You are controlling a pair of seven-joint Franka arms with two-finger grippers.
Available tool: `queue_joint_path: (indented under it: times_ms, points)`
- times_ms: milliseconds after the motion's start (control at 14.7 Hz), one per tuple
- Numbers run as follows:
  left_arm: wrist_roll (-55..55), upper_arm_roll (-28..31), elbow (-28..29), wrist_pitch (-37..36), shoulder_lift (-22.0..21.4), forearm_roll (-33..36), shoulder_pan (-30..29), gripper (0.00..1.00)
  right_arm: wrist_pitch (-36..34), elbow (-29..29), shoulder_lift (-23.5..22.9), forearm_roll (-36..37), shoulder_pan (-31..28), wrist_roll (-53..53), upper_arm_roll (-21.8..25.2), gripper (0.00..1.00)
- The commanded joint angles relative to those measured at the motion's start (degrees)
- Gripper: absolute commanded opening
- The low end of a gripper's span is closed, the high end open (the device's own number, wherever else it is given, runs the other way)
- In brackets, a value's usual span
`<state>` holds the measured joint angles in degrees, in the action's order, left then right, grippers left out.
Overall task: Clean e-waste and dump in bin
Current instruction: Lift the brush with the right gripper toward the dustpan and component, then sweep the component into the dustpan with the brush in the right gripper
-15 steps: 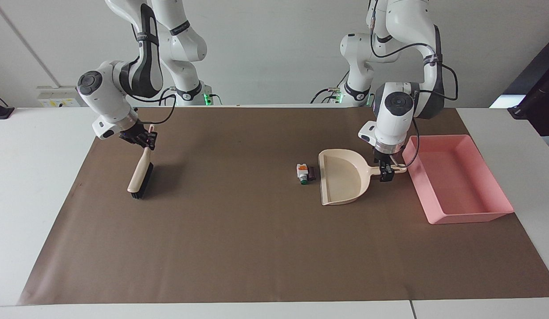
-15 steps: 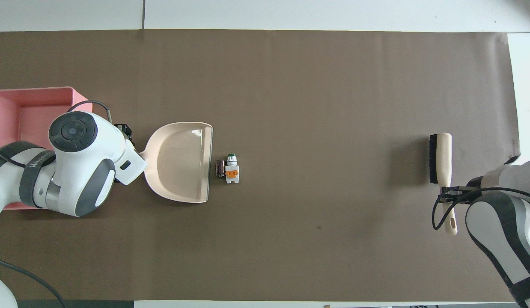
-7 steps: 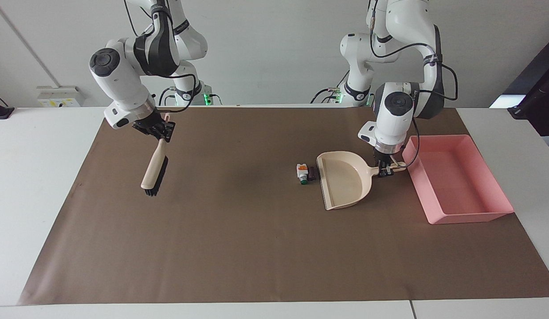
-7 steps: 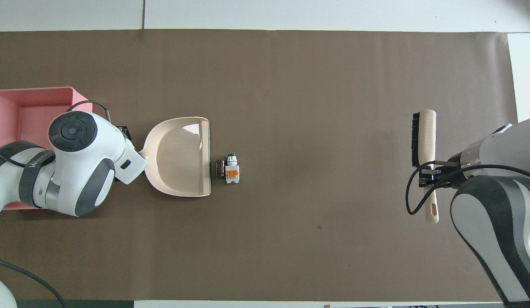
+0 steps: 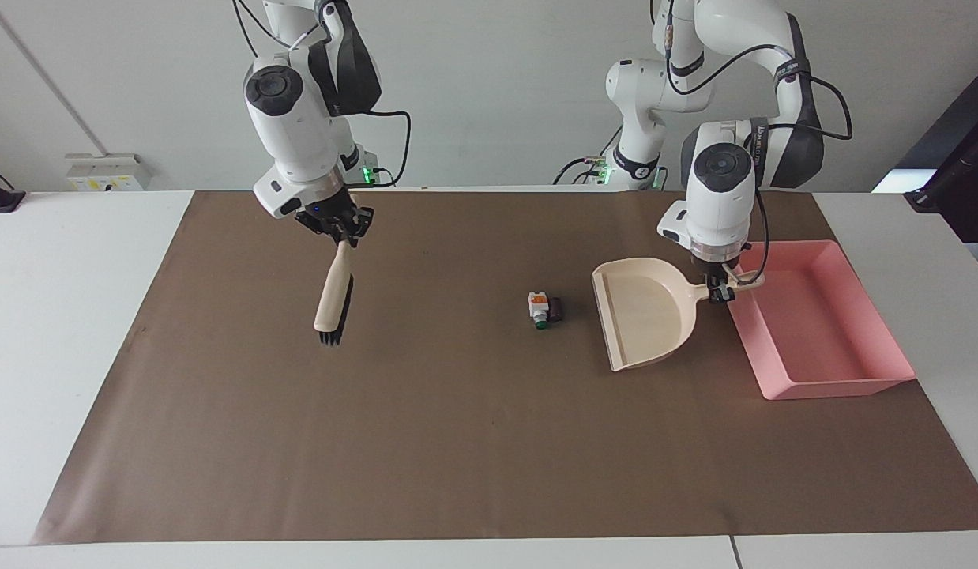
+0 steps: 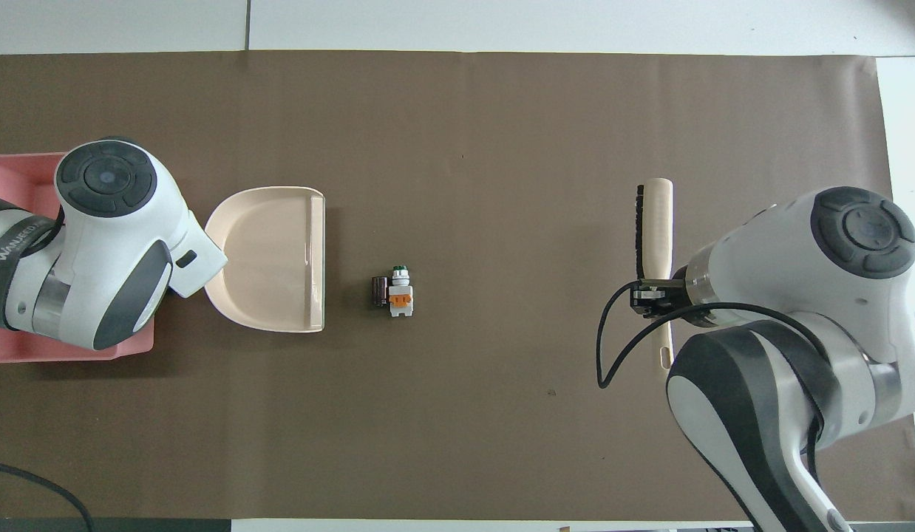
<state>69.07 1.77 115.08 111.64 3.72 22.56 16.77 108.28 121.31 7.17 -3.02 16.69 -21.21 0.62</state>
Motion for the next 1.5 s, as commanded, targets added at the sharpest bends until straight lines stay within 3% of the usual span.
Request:
queue_joint_path:
  times_ms: [0,341,750,1091,1295,1432]
  points:
    - [-1.39,0.25,0.15,-0.64,1.72,2.75,2.55,0.00,4.47,-1.08,-4.96,0.38,5.96,-5.05,0.26,0.00]
    - [-2.72,0.16,4.62,4.46,2.52,2.75,4.93,0.00,12.56,-0.37,-7.78,-4.43,14.85,-9.01,-0.18,0.00]
    - [-5.44,0.25,6.38,5.17,3.05,2.75,7.83,0.00,13.01,-1.07,-12.35,-4.80,22.68,-9.91,-0.18,0.00]
    - [-5.97,0.34,7.62,5.17,2.70,2.75,8.63,0.00,13.27,-8.88,-22.18,-5.07,27.85,-12.63,-0.27,0.00]
    - [-6.23,0.34,8.15,5.25,2.52,2.75,8.63,0.00,20.54,-10.83,-26.06,-7.77,30.41,-16.41,-0.70,0.00]
    - [-6.32,0.34,8.32,5.25,2.34,2.75,8.63,0.00,25.56,-10.92,-27.56,-14.17,30.85,-15.80,-2.27,0.00]
